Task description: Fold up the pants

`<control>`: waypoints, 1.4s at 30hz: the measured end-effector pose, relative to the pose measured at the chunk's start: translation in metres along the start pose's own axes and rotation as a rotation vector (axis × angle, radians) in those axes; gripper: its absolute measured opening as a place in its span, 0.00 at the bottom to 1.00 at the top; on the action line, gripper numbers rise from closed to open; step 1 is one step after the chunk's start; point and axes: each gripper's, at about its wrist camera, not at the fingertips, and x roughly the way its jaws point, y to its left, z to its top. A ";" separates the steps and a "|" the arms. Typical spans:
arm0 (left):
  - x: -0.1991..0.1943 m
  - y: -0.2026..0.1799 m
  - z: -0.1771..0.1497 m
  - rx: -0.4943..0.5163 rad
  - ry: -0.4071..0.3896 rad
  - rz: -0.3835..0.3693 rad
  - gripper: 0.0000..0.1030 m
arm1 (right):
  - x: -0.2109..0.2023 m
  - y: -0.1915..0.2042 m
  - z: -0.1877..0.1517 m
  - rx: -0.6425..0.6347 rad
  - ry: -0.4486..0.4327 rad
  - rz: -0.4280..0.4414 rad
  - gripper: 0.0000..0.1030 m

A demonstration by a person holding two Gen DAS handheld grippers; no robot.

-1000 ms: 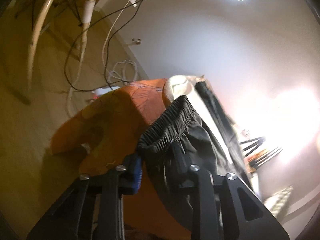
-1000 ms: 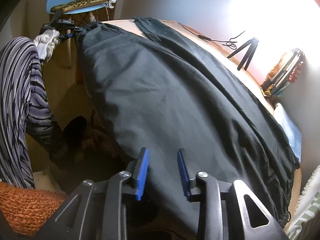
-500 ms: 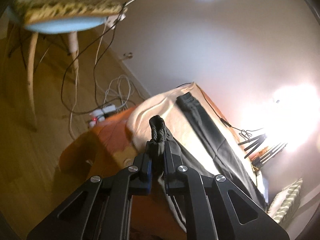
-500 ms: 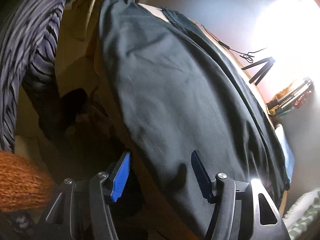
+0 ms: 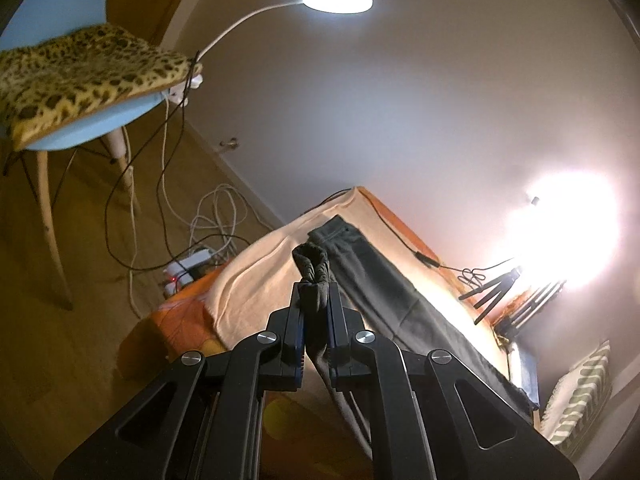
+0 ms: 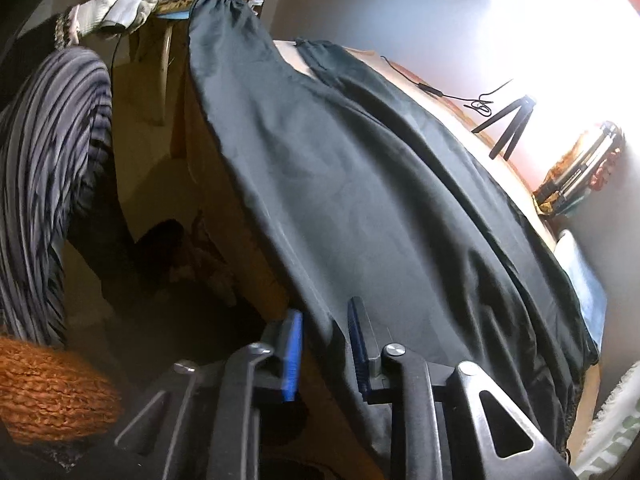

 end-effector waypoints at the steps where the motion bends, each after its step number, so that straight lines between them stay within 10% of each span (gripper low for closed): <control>1: 0.000 -0.003 0.002 0.002 -0.001 -0.001 0.07 | -0.001 -0.004 0.002 0.008 0.002 0.016 0.09; 8: 0.000 -0.022 0.014 0.027 -0.006 0.012 0.07 | -0.015 -0.037 0.017 0.120 -0.026 0.097 0.01; 23: 0.056 -0.063 0.030 0.081 0.092 0.092 0.07 | -0.014 -0.134 0.079 0.134 -0.090 -0.225 0.00; 42: 0.239 -0.116 0.053 0.083 0.297 0.222 0.07 | 0.138 -0.238 0.089 0.171 0.048 -0.282 0.00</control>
